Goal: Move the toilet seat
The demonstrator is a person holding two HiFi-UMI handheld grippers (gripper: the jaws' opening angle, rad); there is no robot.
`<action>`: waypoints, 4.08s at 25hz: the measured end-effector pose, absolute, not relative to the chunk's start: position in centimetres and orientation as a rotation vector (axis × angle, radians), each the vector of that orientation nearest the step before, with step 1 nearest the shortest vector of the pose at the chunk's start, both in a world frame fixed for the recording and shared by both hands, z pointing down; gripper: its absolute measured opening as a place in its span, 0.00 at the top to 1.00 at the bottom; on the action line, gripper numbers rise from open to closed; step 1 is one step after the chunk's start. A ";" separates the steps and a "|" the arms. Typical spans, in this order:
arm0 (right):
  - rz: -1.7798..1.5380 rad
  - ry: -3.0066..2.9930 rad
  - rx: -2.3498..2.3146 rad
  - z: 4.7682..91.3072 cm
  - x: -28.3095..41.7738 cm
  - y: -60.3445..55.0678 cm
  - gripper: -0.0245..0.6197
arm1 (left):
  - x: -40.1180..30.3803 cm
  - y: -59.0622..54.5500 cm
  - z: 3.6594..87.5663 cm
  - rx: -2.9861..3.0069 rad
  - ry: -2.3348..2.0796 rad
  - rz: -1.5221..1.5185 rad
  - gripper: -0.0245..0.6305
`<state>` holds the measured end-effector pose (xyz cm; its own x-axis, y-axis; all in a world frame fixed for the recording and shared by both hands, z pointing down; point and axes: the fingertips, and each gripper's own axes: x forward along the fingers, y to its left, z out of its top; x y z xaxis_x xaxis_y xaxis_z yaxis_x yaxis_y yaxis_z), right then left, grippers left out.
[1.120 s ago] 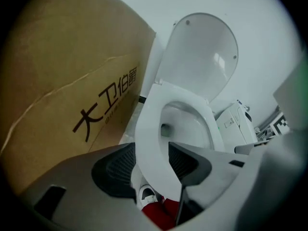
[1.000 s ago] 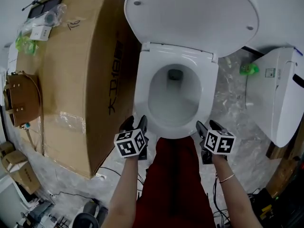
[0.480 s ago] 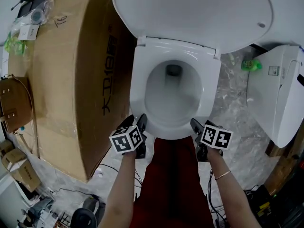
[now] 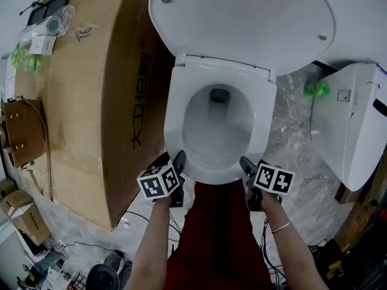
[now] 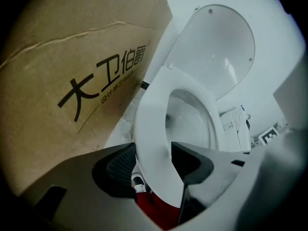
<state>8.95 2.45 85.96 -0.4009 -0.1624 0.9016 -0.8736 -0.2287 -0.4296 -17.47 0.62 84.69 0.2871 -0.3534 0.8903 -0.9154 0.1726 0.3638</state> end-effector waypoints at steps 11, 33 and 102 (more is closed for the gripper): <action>1.834 -1.509 1.370 78.2 9.2 0.9 0.49 | -17.4 -0.2 76.9 1.456 -1.240 0.610 0.60; 1.982 -1.604 1.495 66.3 10.5 -4.8 0.49 | -16.7 -5.2 64.4 1.465 -1.255 0.426 0.60; 0.944 -2.190 1.590 49.3 9.4 -21.2 0.91 | -12.9 -24.0 49.3 1.939 -1.462 0.374 0.78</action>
